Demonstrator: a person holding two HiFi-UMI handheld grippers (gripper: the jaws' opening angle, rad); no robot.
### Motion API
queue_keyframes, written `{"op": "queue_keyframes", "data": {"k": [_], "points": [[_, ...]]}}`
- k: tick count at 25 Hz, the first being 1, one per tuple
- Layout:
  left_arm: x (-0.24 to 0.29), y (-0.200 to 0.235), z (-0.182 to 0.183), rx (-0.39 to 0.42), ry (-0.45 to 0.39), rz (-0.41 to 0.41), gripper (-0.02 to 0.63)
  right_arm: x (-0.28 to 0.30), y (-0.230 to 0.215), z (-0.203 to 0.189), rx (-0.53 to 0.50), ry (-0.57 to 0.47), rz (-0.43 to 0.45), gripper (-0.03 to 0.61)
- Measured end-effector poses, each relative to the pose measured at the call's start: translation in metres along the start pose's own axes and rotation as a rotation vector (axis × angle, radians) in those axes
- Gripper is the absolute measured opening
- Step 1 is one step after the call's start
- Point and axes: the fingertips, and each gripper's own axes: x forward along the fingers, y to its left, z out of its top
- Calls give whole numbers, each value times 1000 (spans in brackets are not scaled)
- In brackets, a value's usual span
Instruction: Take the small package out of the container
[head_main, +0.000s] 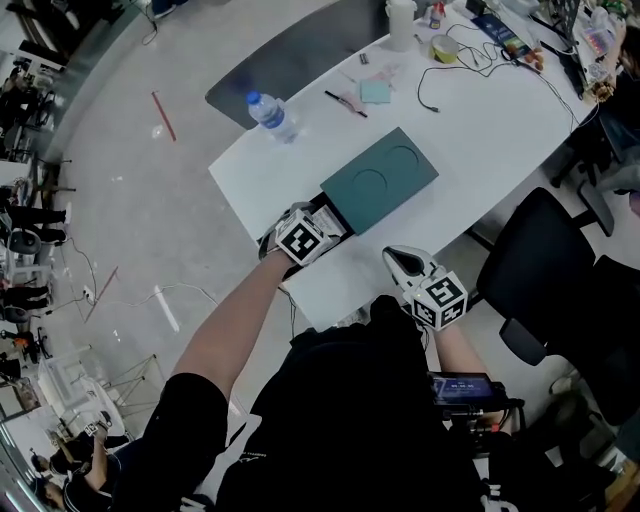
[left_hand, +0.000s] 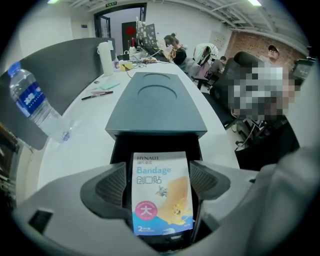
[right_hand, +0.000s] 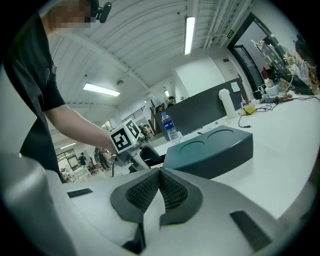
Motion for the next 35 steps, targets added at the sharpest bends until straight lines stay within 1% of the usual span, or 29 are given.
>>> {"op": "queue_keyframes", "data": {"k": [3,5,9,12,17,28,35], "points": [[5,-7,4,27,33,-60,394,-1,-1,-1,6,-1,-2,26],[6,-11,5,32,50,-87,394,-1,0,-1,9,-4,-3,26],[9,-12,3,22,90,-102,394,-1,-2,-1,10,-6,-6,26],[14,-14,5,5,95,-122,388,-1,-3,-2,16,-8,-8,26],[13,-14,-6,-23,153,-117,387,-1,-4,-3,27,-13,-13,26],[10,-12,1,-32,56,-92,380,-2,-5,-6,31,-10,-14,26],[-8,-4,2,12,9,-19,380,-1,-2,-3,19,-11,-3,26]]}}
